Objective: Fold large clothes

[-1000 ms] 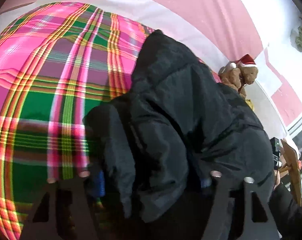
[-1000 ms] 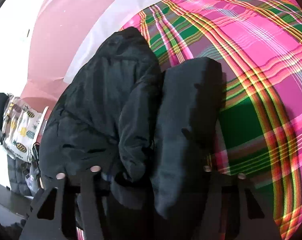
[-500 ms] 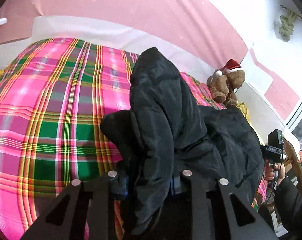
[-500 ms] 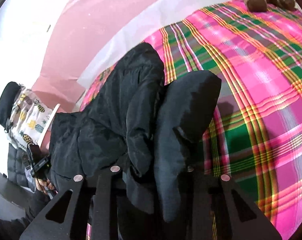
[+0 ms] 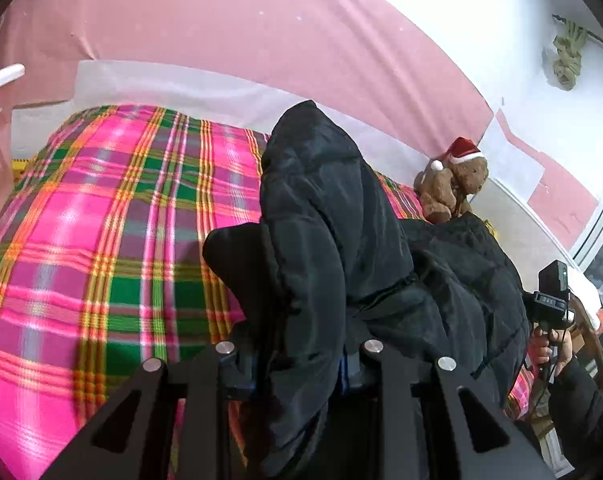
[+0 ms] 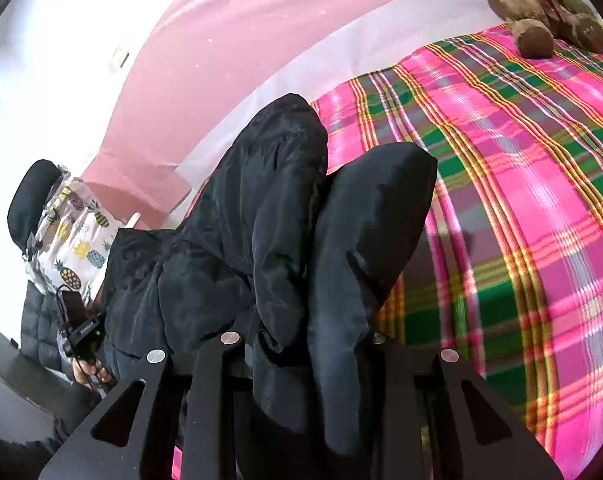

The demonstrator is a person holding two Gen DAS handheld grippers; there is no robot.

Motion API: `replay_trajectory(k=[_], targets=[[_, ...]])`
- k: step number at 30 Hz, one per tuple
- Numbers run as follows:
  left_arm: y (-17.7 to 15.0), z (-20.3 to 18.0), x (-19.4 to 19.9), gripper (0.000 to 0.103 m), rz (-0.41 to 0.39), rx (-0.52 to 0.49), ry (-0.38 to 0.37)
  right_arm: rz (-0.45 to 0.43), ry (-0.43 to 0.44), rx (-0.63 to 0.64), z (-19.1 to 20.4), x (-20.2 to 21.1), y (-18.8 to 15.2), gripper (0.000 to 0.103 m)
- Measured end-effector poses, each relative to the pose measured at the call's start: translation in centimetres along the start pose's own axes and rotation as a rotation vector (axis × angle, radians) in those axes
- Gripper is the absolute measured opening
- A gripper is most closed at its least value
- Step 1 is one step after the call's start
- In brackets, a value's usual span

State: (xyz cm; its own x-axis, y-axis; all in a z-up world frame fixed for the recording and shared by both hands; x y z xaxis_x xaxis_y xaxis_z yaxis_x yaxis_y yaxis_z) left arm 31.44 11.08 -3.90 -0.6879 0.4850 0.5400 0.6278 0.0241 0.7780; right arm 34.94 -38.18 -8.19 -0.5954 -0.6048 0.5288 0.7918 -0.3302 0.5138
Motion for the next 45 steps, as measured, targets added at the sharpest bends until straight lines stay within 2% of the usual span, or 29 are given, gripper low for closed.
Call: replay_trajectory(k=[7, 16, 20, 23, 25, 26, 27, 29, 31, 36, 40, 42, 45], targets=[[3.7, 3.6, 0.5, 0.028, -0.027, -0.007, 0.063, -0.009, 0.035, 0.005, 2.7, -3.7, 2.0, 0.026], [6.8, 11.0, -0.7, 0.028, -0.031, 0.012, 0.154, 0.003, 0.055, 0.032, 6.5, -11.1, 3.4, 0.027], [6.3, 13.8, -2.7, 0.028, -0.019, 0.031, 0.172, 0.018, 0.046, 0.023, 6.2, -14.4, 3.4, 0.027], [4.1, 16.3, -4.8, 0.03, 0.02, 0.069, 0.197, 0.043, 0.021, 0.011, 5.2, -16.7, 2.8, 0.029], [2.4, 17.8, -5.9, 0.033, 0.037, 0.119, 0.21, 0.061, -0.015, -0.005, 3.9, -17.9, 2.3, 0.033], [1.7, 18.3, -6.1, 0.037, 0.04, 0.142, 0.21, 0.071, -0.029, -0.023, 3.0, -18.4, 2.1, 0.038], [1.2, 18.8, -6.2, 0.04, 0.043, 0.158, 0.216, 0.081, -0.041, -0.042, 2.4, -18.6, 1.9, 0.045], [0.8, 19.1, -5.9, 0.049, 0.045, 0.181, 0.221, 0.088, -0.057, -0.05, 2.0, -18.6, 1.6, 0.052], [0.9, 19.2, -5.3, 0.055, 0.057, 0.195, 0.237, 0.089, -0.076, -0.043, 2.1, -18.1, 1.6, 0.054], [1.9, 18.7, -2.2, 0.057, 0.026, 0.188, 0.292, 0.072, -0.127, -0.01, 2.9, -15.4, 2.0, 0.059], [4.6, 17.5, 0.8, 0.057, -0.066, 0.162, 0.355, -0.04, -0.254, 0.088, 3.9, -12.1, 3.5, 0.059], [5.6, 16.1, 0.9, 0.057, -0.083, 0.132, 0.346, -0.095, -0.288, 0.137, 5.2, -11.1, 4.1, 0.059], [6.1, 14.3, -1.5, 0.057, -0.047, 0.054, 0.352, -0.076, -0.306, 0.228, 7.6, -12.2, 3.7, 0.059]])
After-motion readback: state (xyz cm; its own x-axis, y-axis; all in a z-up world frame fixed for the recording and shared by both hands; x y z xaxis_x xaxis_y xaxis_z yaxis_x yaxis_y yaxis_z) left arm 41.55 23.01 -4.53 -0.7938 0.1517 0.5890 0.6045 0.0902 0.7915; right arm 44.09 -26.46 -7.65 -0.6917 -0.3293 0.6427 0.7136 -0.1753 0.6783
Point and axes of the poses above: each gripper's, at about its wrist camera, not at the fingertips, and x roughly against the way its jaws point, z to its left, y to its top, the point moved 9 cm from there along -x, roughly the way its jaws point, and after that the axes turned 6 degrees about -x, right-handed, at the moved point
